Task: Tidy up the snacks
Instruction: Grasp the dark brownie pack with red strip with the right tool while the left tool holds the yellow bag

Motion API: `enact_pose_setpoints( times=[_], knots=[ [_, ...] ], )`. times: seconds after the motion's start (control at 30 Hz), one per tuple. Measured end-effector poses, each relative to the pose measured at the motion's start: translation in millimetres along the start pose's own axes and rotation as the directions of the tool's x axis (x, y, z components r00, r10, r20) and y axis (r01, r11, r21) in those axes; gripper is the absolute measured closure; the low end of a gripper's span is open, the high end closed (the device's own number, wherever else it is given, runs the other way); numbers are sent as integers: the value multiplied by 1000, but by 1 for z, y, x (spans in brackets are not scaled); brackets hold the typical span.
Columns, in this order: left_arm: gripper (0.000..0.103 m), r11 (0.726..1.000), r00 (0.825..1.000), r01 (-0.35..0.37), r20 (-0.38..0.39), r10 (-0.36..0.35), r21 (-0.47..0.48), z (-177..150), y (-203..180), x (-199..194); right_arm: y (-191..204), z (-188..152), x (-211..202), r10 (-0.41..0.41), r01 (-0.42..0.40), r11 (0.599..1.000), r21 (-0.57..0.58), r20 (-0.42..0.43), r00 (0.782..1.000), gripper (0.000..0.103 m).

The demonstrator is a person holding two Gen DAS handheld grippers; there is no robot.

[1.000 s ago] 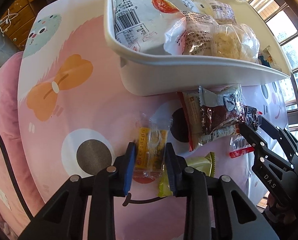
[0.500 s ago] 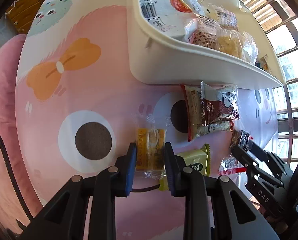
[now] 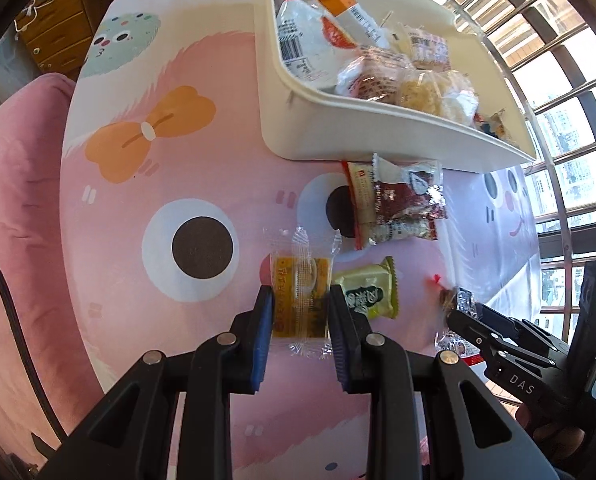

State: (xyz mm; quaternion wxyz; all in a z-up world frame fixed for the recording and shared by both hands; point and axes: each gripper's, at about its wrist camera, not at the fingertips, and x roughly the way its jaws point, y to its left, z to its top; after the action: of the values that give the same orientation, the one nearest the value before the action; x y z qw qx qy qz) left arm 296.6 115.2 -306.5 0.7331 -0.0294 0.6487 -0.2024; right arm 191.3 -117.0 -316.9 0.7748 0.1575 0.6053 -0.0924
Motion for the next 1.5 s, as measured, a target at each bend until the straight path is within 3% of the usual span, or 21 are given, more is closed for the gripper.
enact_pose_setpoints(
  times=[0.1,0.13,0.17,0.5,0.73,0.83,0.97,1.23,1.5],
  knots=[
    [78,1000,1000,-4,17,3,11,-5,-14,-7,-1,-1,-6,25,-25,1000,-3,-3,1000,56],
    [78,1000,1000,-6,22,6,14,-7,-16,-10,0,0,-8,27,-27,1000,-10,-1,1000,91],
    [78,1000,1000,-9,29,8,16,-10,-22,-13,-1,0,-9,47,-47,999,-16,-9,999,101],
    [78,997,994,-50,98,55,-54,-28,-36,-44,-13,16,-13,152,-157,983,-94,-56,987,102],
    [78,990,986,-67,142,84,-122,-34,-46,-53,-9,33,-11,196,-219,960,-173,-144,970,102],
    [78,989,985,-73,146,92,-130,-38,-48,-54,-8,33,-6,205,-236,957,-169,-178,962,96],
    [78,989,983,-76,154,96,-127,-42,-49,-58,-8,33,1,192,-224,964,-141,-212,958,68],
    [78,993,983,-85,156,97,-85,-44,-40,-64,4,32,16,137,-161,983,-90,-235,962,52],
    [78,995,986,-77,146,85,-62,-43,-21,-67,17,24,25,61,-71,997,-38,-227,972,48]
  ],
)
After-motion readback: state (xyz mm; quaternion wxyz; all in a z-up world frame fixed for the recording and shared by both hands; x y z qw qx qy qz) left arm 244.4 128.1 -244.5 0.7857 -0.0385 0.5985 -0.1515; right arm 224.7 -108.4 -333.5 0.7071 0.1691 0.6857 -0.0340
